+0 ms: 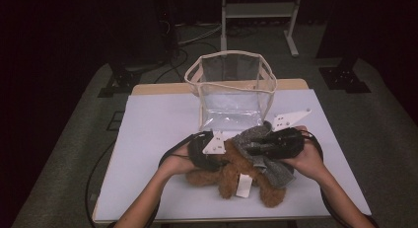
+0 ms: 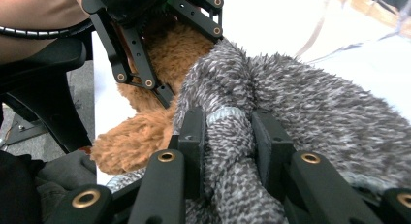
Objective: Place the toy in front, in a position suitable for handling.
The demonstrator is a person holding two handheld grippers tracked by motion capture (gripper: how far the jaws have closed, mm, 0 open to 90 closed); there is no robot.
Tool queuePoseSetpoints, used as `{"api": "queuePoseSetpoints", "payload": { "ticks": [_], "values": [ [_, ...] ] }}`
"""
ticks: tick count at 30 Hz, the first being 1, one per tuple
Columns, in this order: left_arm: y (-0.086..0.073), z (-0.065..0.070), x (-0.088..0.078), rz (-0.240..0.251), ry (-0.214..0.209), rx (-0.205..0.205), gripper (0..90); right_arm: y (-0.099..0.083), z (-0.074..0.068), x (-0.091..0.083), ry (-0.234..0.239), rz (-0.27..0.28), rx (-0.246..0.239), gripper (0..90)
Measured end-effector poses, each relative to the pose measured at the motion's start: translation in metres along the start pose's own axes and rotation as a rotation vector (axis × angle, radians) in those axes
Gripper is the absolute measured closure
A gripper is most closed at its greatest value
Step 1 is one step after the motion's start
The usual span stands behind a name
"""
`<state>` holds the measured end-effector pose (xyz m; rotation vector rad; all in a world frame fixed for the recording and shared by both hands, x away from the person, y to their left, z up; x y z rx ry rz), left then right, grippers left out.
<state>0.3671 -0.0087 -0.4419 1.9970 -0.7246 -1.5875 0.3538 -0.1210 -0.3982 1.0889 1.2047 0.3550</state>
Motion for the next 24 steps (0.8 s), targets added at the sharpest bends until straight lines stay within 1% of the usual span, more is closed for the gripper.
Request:
{"api": "queuePoseSetpoints", "payload": {
  "ticks": [1,3,5,6,7,8,10,12,13,15,17,18,19,21,23,24],
  "values": [
    [0.003,-0.003,0.003,-0.002,0.006,0.007,42.3,0.000,0.002,-0.001,-0.003,-0.001,0.002,68.2],
    [0.007,-0.007,0.007,-0.001,0.008,0.009,42.2,0.000,0.007,-0.002,-0.007,-0.006,0.008,68.2],
    [0.008,-0.006,0.008,0.002,-0.002,0.014,41.9,0.000,0.011,-0.003,-0.010,-0.009,0.018,68.2],
    [0.009,-0.003,0.007,0.006,-0.014,0.018,41.8,0.001,0.013,-0.005,-0.007,-0.006,0.021,68.2],
    [0.009,-0.003,0.007,0.006,-0.014,0.018,41.4,0.003,0.015,-0.008,-0.008,0.002,0.029,68.2],
    [0.008,0.003,0.005,0.013,-0.038,0.024,40.6,0.006,0.020,-0.010,-0.017,0.014,0.031,68.2],
    [0.007,0.008,0.001,0.012,-0.049,0.030,39.5,0.011,0.027,-0.013,-0.030,0.029,0.040,68.2],
    [0.006,0.013,-0.002,0.017,-0.061,0.026,37.6,0.012,0.032,-0.011,-0.035,0.030,0.054,68.2],
    [0.005,0.015,-0.003,0.018,-0.064,0.024,36.1,0.009,0.032,-0.008,-0.027,0.020,0.060,68.3],
    [0.003,0.017,-0.007,0.034,-0.083,-0.003,31.4,0.004,0.027,-0.002,-0.009,0.006,0.056,68.5],
    [0.001,0.018,-0.013,0.046,-0.099,-0.032,26.9,-0.003,0.017,0.003,0.014,0.001,0.053,68.8],
    [0.000,0.019,-0.015,0.046,-0.107,-0.041,22.4,-0.007,0.010,0.004,0.018,-0.003,0.046,68.8],
    [-0.002,0.021,-0.018,0.046,-0.112,-0.049,19.5,-0.010,0.006,0.004,0.023,-0.002,0.042,68.9],
    [-0.006,0.022,-0.025,0.049,-0.116,-0.068,16.4,-0.014,-0.003,0.002,0.037,0.006,0.036,69.0],
    [-0.013,0.022,-0.032,0.056,-0.113,-0.091,13.4,-0.019,-0.009,0.000,0.036,0.009,0.029,69.0],
    [-0.017,0.022,-0.036,0.061,-0.117,-0.109,11.8,-0.020,-0.011,-0.002,0.040,0.010,0.028,69.1]
  ]
}}
Point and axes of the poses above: each handheld gripper's, and its own axes: x roughly forward along the jaws, y roughly out of its top, z roughly to its right, the point moved 10 cm from there along x, roughly forward along the jaws, and after that the axes turned 9 degrees about -y, right-handed, at the moved point
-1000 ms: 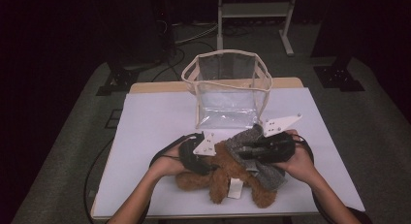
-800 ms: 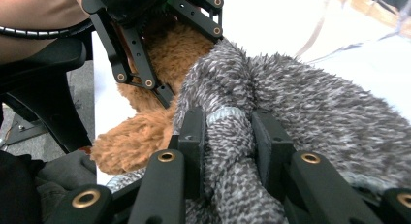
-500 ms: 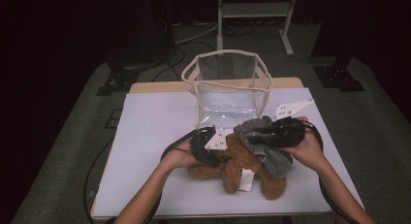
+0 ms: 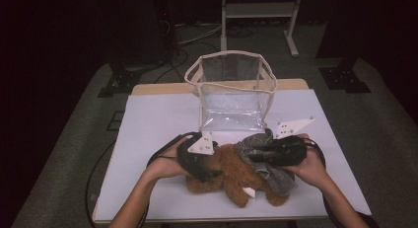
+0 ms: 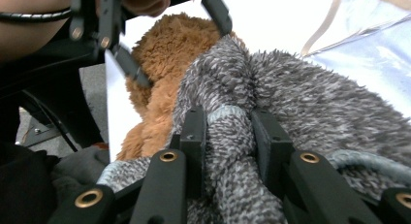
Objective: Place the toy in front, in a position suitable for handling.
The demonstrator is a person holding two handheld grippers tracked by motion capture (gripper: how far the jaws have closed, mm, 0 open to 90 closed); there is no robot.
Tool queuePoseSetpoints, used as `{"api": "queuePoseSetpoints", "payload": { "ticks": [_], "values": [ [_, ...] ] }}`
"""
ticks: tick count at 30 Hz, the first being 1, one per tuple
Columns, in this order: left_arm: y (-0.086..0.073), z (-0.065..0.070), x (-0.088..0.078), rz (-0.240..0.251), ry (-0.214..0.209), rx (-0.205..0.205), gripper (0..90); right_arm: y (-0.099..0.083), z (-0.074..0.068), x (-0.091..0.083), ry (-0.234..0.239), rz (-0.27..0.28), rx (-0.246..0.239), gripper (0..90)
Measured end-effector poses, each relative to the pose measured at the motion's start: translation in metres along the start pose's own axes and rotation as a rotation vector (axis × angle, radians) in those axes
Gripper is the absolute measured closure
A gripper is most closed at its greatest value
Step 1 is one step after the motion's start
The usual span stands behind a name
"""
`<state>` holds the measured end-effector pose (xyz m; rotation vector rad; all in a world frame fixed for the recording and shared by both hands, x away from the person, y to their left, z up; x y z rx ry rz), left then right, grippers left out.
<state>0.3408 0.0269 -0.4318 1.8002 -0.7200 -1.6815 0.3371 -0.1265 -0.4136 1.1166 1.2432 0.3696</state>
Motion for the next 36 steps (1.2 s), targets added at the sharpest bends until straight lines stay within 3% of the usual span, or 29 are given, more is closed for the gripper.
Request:
{"api": "queuePoseSetpoints", "payload": {
  "ticks": [4,9,13,17,19,23,29,32,36],
  "values": [
    [-0.015,0.006,-0.007,0.020,-0.022,-0.039,8.6,-0.005,-0.007,-0.002,0.007,0.012,0.001,69.1],
    [-0.030,0.004,-0.008,0.063,-0.020,-0.082,7.6,-0.004,-0.011,-0.003,-0.009,0.024,-0.006,69.0],
    [-0.032,0.002,-0.004,0.088,-0.016,-0.091,19.8,0.007,-0.012,0.001,-0.031,0.037,-0.023,68.2],
    [-0.028,0.000,-0.004,0.065,-0.012,-0.066,19.3,0.018,-0.017,0.008,-0.027,0.063,-0.045,67.5],
    [-0.028,0.001,-0.004,0.074,-0.011,-0.072,17.4,0.017,-0.016,0.007,-0.033,0.066,-0.050,67.6],
    [-0.026,0.001,-0.011,0.073,0.009,-0.065,13.8,0.010,-0.004,-0.009,-0.059,0.092,-0.012,67.6],
    [-0.031,0.004,-0.026,0.051,0.022,-0.041,13.5,-0.015,0.014,-0.033,-0.103,0.114,0.070,67.4],
    [-0.039,0.005,-0.025,0.048,0.012,-0.049,16.5,-0.023,0.017,-0.039,-0.112,0.110,0.090,67.3],
    [-0.039,0.003,-0.020,0.086,0.008,-0.066,29.3,-0.022,0.017,-0.040,-0.119,0.105,0.088,67.3]
  ]
}}
Point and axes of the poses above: each handheld gripper's, and its own axes: x roughly forward along the jaws, y roughly out of its top, z roughly to its right, the point moved 10 cm from there along x, roughly forward along the jaws, and after that the axes turned 9 degrees about -y, right-handed, at the moved point
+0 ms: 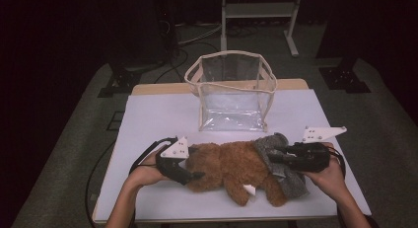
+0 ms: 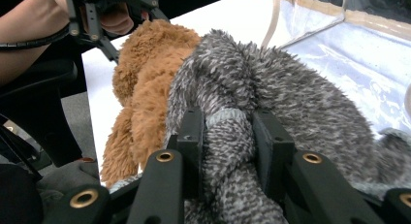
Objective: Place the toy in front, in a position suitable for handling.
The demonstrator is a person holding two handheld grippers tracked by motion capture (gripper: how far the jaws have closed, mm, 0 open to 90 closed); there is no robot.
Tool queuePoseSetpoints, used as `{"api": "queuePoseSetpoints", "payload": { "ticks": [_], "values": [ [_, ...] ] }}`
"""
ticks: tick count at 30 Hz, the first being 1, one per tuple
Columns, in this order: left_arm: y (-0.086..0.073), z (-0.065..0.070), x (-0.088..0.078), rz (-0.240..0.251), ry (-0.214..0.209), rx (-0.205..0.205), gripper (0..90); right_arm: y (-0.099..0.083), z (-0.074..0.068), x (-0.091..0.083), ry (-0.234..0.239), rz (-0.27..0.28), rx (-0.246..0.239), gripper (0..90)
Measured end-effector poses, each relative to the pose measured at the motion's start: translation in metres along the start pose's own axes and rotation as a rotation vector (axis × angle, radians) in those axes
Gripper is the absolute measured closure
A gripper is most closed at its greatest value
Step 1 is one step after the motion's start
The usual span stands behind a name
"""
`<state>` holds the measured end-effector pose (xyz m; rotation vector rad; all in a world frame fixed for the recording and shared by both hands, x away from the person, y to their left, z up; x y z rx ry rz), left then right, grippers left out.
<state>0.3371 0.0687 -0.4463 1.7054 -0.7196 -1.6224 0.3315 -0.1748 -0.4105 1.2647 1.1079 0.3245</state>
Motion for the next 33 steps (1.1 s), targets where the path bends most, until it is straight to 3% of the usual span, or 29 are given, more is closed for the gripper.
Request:
{"api": "queuePoseSetpoints", "payload": {
  "ticks": [3,7,8,13,15,20,25,26,27,28,33],
  "values": [
    [0.004,-0.001,0.006,0.025,-0.011,-0.002,32.8,0.010,-0.004,0.004,0.004,-0.001,-0.020,67.5],
    [0.012,-0.004,0.011,0.023,-0.021,0.008,33.6,0.022,-0.012,0.015,0.021,-0.009,-0.058,67.5],
    [0.017,-0.006,0.015,0.020,-0.027,0.016,33.6,0.030,-0.019,0.028,0.031,-0.031,-0.095,67.5],
    [0.023,-0.008,0.019,-0.002,-0.033,0.026,32.7,0.039,-0.032,0.055,0.060,-0.075,-0.144,67.2],
    [0.021,-0.007,0.017,0.011,-0.025,0.029,31.7,0.039,-0.034,0.061,0.068,-0.088,-0.149,67.0],
    [0.015,-0.005,0.006,0.019,-0.003,0.027,25.8,0.036,-0.029,0.050,0.083,-0.070,-0.124,66.9],
    [0.010,-0.002,-0.003,0.007,0.006,0.035,25.6,0.028,-0.015,0.026,0.035,-0.055,-0.102,66.8],
    [0.007,-0.005,-0.005,0.021,0.014,0.009,25.6,0.026,-0.010,0.021,0.022,-0.049,-0.090,66.9],
    [0.007,-0.005,-0.005,0.021,0.014,0.009,25.7,0.026,-0.010,0.021,0.022,-0.049,-0.090,66.9],
    [0.005,-0.005,-0.001,0.054,-0.003,-0.014,26.1,0.023,-0.004,0.014,0.009,-0.046,-0.070,66.8],
    [0.007,-0.006,0.009,0.069,-0.008,-0.009,30.8,0.025,-0.003,0.017,0.013,-0.048,-0.070,66.8]
  ]
}}
Point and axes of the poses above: each handheld gripper's, and its own axes: x roughly forward along the jaws, y roughly out of its top, z roughly to its right, the point moved 10 cm from there along x, roughly forward along the jaws, and after that the axes turned 9 degrees about -y, right-handed, at the moved point
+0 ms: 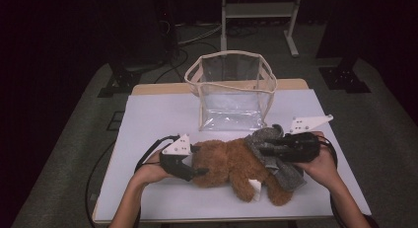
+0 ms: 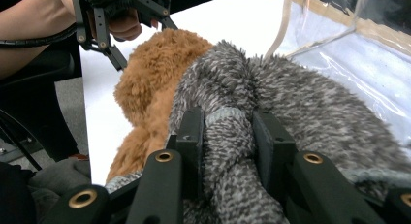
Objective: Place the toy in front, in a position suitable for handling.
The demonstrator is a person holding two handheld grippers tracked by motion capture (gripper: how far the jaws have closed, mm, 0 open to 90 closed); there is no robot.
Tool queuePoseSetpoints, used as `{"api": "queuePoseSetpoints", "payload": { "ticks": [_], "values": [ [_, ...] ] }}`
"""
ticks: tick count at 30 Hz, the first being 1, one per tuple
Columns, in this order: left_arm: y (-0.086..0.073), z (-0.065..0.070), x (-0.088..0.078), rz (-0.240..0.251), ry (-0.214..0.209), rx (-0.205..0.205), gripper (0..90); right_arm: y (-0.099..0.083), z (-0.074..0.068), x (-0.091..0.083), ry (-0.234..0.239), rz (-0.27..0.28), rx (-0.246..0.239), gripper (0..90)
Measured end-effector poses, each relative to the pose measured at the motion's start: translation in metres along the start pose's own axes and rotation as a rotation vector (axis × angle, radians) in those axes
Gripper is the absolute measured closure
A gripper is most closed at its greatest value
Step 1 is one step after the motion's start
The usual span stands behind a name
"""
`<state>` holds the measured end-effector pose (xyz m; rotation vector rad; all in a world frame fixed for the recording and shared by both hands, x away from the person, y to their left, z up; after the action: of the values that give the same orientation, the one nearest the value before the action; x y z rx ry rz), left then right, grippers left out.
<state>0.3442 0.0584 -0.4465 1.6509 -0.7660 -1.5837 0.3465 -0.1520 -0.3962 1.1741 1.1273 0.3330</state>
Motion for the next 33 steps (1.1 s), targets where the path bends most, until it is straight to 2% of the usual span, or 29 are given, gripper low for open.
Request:
{"api": "queuePoseSetpoints", "payload": {
  "ticks": [4,6,7,8,10,14,18,27,33],
  "values": [
    [0.002,0.001,0.004,0.011,-0.003,0.009,32.3,0.010,-0.004,0.011,0.016,-0.005,-0.022,66.8],
    [0.004,0.001,0.008,0.018,-0.003,0.008,32.5,0.018,-0.010,0.025,0.032,-0.033,-0.056,66.8],
    [0.006,0.003,0.012,0.018,-0.013,0.018,32.8,0.021,-0.013,0.032,0.039,-0.047,-0.069,66.8],
    [0.006,0.003,0.012,0.018,-0.013,0.018,33.2,0.021,-0.013,0.032,0.039,-0.047,-0.069,66.8],
    [0.010,0.005,0.018,0.012,-0.017,0.039,33.5,0.026,-0.018,0.049,0.054,-0.086,-0.091,66.8],
    [0.014,0.007,0.024,0.005,-0.021,0.058,33.4,0.027,-0.018,0.059,0.052,-0.116,-0.103,66.8],
    [0.015,0.006,0.027,0.021,-0.024,0.056,33.3,0.024,-0.012,0.051,0.038,-0.109,-0.090,66.8],
    [0.023,0.006,0.038,0.021,-0.028,0.077,32.6,0.009,0.010,0.016,-0.025,-0.073,-0.034,66.6],
    [0.029,0.003,0.044,0.009,-0.033,0.080,32.2,0.010,0.011,0.016,-0.037,-0.084,-0.041,66.5]
  ]
}}
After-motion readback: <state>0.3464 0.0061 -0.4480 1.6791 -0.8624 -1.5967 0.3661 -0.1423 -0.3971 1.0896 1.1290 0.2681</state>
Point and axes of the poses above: each handheld gripper's, and its own axes: x roughly forward along the jaws, y roughly out of its top, z roughly to its right, the point moved 10 cm from there along x, roughly forward along the jaws, and after that the axes turned 9 degrees about -y, right-handed, at the moved point
